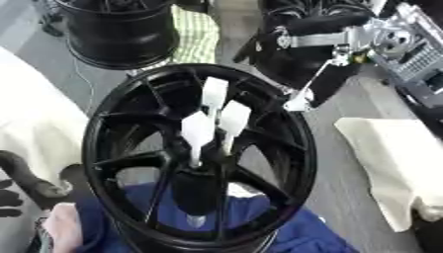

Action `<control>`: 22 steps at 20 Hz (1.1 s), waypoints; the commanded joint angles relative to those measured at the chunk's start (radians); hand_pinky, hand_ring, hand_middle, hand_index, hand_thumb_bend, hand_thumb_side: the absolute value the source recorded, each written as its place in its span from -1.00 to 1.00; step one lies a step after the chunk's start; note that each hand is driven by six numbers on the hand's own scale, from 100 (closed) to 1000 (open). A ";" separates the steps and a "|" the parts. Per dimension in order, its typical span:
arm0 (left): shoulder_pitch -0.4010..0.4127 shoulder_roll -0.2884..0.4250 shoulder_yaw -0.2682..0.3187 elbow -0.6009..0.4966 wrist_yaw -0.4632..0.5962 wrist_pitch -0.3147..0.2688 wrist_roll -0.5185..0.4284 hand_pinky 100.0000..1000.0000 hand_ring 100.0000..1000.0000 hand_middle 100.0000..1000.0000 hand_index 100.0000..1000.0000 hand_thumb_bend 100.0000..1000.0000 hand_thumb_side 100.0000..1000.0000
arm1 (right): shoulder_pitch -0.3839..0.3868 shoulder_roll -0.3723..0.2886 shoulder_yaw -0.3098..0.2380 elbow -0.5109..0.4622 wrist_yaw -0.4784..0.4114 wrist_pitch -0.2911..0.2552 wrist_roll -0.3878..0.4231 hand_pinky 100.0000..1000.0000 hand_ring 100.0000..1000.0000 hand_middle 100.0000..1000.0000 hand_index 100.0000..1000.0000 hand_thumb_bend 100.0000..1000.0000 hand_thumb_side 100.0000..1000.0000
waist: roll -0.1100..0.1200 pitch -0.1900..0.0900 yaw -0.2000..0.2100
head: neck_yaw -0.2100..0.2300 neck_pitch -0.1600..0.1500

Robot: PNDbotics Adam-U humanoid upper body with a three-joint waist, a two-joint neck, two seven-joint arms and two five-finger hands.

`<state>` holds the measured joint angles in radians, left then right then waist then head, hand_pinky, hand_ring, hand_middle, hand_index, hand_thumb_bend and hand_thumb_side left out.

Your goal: Pull the pin out of the wheel hub.

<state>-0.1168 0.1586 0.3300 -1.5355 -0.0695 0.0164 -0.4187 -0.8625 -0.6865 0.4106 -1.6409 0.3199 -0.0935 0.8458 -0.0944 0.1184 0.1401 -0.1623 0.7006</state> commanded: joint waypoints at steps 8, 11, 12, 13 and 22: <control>-0.017 0.008 -0.007 -0.016 -0.005 0.001 -0.008 0.14 0.17 0.02 0.44 -1.00 0.08 | -0.029 0.035 0.020 0.057 0.054 -0.040 0.060 0.64 0.78 0.80 0.87 -0.57 -1.00 | 0.004 -0.004 0.009 | -0.012 -0.012; -0.018 0.007 -0.009 -0.016 -0.005 0.001 -0.010 0.14 0.17 0.02 0.44 -1.00 0.08 | -0.035 0.045 0.021 0.071 0.072 -0.049 0.061 0.64 0.78 0.79 0.86 -0.58 -1.00 | 0.005 -0.003 0.011 | -0.014 -0.015; -0.018 0.006 -0.009 -0.016 -0.005 0.001 -0.010 0.14 0.17 0.02 0.44 -1.00 0.08 | -0.035 0.047 0.021 0.074 0.075 -0.051 0.061 0.64 0.78 0.78 0.85 -0.59 -1.00 | 0.005 -0.003 0.012 | -0.015 -0.015; -0.019 0.006 -0.009 -0.016 -0.005 0.001 -0.011 0.14 0.17 0.02 0.44 -1.00 0.08 | -0.036 0.050 0.022 0.077 0.078 -0.054 0.061 0.65 0.78 0.78 0.85 -0.59 -1.00 | 0.005 -0.002 0.012 | -0.015 -0.016; -0.019 0.005 -0.009 -0.016 -0.005 0.000 -0.012 0.14 0.17 0.02 0.44 -1.00 0.08 | -0.032 0.064 0.031 0.109 0.099 -0.069 0.061 0.64 0.78 0.70 0.80 -0.61 -1.00 | 0.006 0.001 0.014 | -0.016 -0.019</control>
<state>-0.1248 0.1578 0.3241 -1.5354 -0.0706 0.0184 -0.4281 -0.8786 -0.6105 0.4502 -1.5322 0.4118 -0.1578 0.9067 -0.0948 0.1264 0.1542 -0.1771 0.6920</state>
